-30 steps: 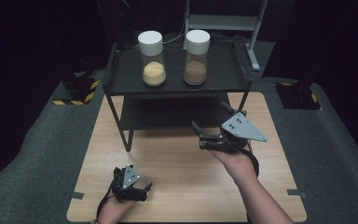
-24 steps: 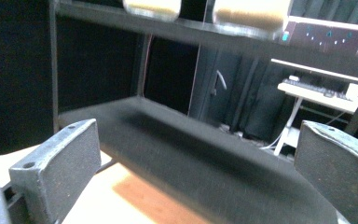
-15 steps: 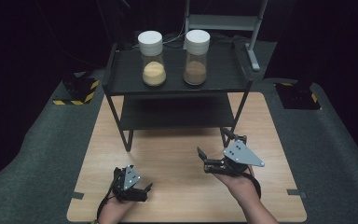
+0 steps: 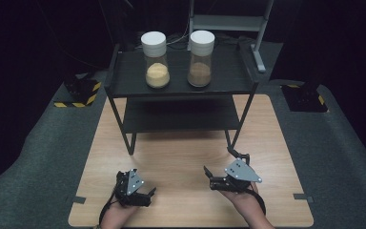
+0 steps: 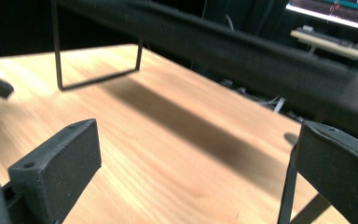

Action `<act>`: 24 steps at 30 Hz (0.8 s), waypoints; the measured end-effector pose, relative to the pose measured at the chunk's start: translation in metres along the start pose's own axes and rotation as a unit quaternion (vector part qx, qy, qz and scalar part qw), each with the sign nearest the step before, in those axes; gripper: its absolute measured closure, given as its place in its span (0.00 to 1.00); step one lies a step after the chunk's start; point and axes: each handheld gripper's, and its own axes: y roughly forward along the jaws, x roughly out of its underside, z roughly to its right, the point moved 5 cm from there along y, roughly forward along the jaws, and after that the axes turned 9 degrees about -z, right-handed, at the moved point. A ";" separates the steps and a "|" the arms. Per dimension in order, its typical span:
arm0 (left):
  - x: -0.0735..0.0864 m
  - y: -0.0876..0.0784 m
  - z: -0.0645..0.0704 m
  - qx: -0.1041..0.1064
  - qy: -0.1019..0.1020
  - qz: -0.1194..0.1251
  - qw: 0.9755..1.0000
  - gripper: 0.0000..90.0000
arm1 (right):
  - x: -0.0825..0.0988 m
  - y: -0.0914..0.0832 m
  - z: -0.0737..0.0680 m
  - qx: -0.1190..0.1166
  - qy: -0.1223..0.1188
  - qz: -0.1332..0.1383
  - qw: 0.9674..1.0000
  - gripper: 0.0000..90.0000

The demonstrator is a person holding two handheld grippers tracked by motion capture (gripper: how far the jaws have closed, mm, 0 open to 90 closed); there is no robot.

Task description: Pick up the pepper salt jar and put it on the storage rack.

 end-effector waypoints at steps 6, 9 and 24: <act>0.000 0.000 0.000 -0.001 0.002 -0.001 1.000 0.01 | 0.019 0.007 -0.002 0.002 0.003 -0.027 1.000 0.00; 0.000 0.000 0.001 -0.001 0.003 -0.001 1.000 0.01 | 0.027 0.009 -0.002 0.005 0.006 -0.038 0.999 0.00; -0.001 0.000 0.002 -0.004 0.010 -0.003 1.000 0.01 | 0.058 0.015 -0.005 0.032 -0.004 -0.100 0.994 0.00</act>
